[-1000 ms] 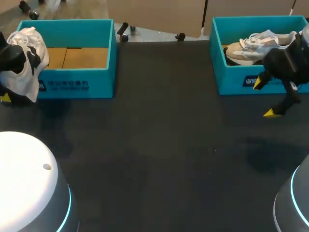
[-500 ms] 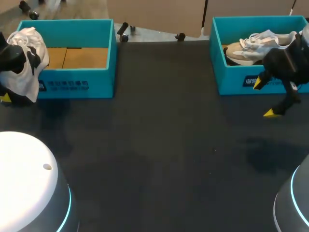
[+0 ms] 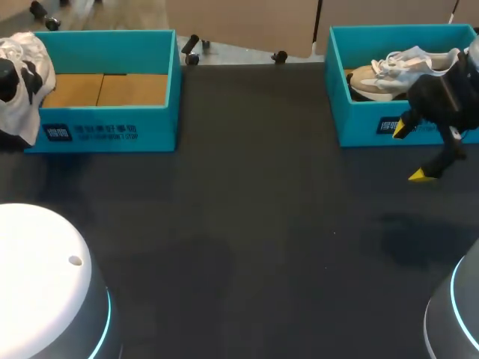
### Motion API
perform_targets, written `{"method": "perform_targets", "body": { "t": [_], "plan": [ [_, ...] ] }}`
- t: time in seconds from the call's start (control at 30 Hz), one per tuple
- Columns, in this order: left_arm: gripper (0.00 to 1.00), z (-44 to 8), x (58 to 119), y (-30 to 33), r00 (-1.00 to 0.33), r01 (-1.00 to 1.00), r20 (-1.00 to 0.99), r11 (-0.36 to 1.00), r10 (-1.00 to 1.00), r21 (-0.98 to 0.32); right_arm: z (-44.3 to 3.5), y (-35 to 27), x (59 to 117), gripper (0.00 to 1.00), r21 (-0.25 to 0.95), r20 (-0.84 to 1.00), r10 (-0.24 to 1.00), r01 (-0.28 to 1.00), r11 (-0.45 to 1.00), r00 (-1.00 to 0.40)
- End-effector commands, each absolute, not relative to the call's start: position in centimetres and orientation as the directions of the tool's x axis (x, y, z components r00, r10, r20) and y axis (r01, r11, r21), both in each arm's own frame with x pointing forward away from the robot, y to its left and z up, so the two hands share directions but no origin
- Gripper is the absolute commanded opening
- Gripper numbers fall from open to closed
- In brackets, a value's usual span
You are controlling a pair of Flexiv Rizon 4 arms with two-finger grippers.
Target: Take the shoe out of the shoebox, open the shoe tongue, remove and reinsert the insole, then place the shoe into the shoebox
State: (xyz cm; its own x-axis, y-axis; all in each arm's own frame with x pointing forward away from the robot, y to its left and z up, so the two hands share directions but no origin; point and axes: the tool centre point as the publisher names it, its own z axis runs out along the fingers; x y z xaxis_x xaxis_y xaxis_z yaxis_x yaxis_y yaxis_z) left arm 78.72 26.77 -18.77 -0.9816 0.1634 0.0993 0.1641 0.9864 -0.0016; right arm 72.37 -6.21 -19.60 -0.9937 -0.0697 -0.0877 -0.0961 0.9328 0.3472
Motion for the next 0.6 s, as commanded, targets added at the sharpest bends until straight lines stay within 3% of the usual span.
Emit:
{"method": "perform_targets", "body": {
  "t": [0.03,0.6],
  "plan": [
    [0.00,-18.5,80.9,27.5,-0.978,0.161,0.133,0.987,0.160,-0.001,-19.7,-6.1,72.4,1.00,0.345,-0.087,-0.070,-0.096,0.934,-0.994],
    [0.00,-20.0,88.9,30.9,-0.964,0.228,0.133,0.973,0.231,-0.035,-19.7,-6.1,72.4,1.00,0.345,-0.087,-0.070,-0.096,0.934,-0.994]
  ]
}}
